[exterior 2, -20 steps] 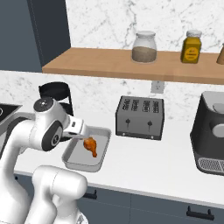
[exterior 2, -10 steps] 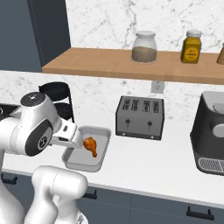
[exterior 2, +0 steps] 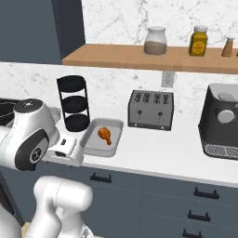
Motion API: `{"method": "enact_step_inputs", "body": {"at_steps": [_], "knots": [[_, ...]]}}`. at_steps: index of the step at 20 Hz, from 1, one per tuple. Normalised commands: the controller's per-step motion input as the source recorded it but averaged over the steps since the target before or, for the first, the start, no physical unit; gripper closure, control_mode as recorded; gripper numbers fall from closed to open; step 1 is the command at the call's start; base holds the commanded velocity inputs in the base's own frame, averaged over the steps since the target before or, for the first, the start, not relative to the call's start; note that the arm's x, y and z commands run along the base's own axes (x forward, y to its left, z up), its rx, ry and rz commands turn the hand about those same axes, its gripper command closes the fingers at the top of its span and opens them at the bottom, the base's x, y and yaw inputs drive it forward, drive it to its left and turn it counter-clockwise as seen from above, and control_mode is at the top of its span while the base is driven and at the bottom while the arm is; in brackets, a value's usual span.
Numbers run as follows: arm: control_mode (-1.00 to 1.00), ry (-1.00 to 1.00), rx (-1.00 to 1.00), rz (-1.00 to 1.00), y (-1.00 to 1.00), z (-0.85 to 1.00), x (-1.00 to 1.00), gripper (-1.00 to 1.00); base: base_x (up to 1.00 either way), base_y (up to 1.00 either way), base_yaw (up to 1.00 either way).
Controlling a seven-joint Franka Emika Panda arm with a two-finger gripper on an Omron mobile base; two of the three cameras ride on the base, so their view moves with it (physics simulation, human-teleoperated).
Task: Place one avocado and one chicken drumstick in each tupperware on the nearby counter, to pack two identical lunches.
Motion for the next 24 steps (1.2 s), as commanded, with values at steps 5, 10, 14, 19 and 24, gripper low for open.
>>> {"method": "enact_step_inputs", "body": {"at_steps": [5, 10, 14, 19, 24], "knots": [[1.00, 0.00, 0.00, 0.00, 0.00, 0.00, 0.00, -1.00, -0.59, -0.72, 0.00], [1.00, 0.00, 0.00, 0.00, 0.00, 0.00, 0.00, -1.00, -0.01, -1.00, 0.00], [1.00, 0.00, 0.00, 0.00, 0.00, 0.00, 0.00, -1.00, -0.13, -1.00, 0.00], [1.00, 0.00, 0.00, 0.00, 0.00, 0.00, 0.00, -1.00, -0.50, -0.99, 0.00], [1.00, 0.00, 0.00, 0.00, 0.00, 0.00, 0.00, -1.00, -0.14, -0.90, 0.00]]}}
